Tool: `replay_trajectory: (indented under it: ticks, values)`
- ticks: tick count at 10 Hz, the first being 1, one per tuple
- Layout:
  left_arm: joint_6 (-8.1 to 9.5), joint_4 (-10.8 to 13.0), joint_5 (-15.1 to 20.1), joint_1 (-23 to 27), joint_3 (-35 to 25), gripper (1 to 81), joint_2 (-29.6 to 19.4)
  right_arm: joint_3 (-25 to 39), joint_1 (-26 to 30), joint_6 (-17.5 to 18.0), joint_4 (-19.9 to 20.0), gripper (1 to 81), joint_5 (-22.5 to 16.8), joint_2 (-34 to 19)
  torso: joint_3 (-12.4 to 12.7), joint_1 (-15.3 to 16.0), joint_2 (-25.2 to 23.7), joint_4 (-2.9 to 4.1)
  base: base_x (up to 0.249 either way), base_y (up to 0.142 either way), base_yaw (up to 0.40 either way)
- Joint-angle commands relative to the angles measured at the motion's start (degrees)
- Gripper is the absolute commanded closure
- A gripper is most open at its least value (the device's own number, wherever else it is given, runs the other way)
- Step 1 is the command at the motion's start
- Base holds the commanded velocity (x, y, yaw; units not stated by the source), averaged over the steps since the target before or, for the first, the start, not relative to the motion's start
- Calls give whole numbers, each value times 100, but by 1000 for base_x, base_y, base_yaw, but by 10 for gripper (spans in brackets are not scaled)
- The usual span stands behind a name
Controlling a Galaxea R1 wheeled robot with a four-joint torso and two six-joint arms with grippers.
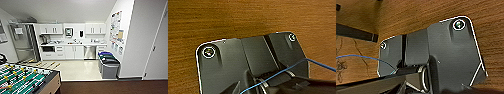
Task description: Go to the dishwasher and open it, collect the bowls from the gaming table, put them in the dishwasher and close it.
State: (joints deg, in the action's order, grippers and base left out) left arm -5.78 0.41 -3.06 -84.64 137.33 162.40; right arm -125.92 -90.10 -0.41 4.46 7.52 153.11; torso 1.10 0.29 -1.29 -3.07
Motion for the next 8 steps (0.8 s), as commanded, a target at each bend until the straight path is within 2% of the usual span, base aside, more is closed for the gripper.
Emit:
replay_trajectory:
  ticks: [1,8]
  values:
    - [-2,29,209,338,-65,10,-58,16,304,-20,-77,10,-269,-77,0,0,0,0,181,0,0]
    - [-11,20,209,347,-57,10,-76,-28,312,-20,-139,10,-269,-103,0,-2,-2,0,185,0,0]
